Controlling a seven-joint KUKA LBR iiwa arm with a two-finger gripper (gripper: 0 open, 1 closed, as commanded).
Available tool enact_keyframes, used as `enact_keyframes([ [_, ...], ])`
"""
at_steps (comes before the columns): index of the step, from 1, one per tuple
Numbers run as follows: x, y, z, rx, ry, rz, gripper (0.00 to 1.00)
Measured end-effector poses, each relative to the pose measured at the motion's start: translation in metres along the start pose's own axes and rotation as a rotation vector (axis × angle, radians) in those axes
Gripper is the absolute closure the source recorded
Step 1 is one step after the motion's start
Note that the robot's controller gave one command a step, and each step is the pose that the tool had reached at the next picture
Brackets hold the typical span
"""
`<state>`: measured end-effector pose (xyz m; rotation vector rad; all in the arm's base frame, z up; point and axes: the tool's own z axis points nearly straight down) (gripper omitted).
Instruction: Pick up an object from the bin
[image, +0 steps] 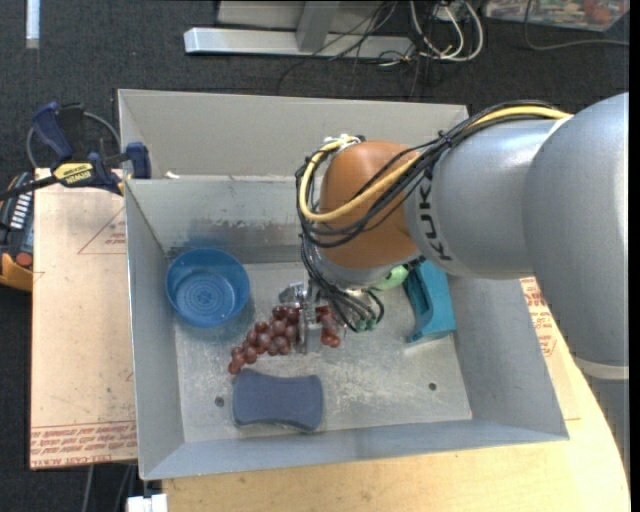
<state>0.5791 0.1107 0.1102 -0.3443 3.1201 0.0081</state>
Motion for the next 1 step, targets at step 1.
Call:
enact_keyframes([
  [1, 0.0002, 0.0005, -0.0454, 0.0, 0.002, 0.0, 1.0],
])
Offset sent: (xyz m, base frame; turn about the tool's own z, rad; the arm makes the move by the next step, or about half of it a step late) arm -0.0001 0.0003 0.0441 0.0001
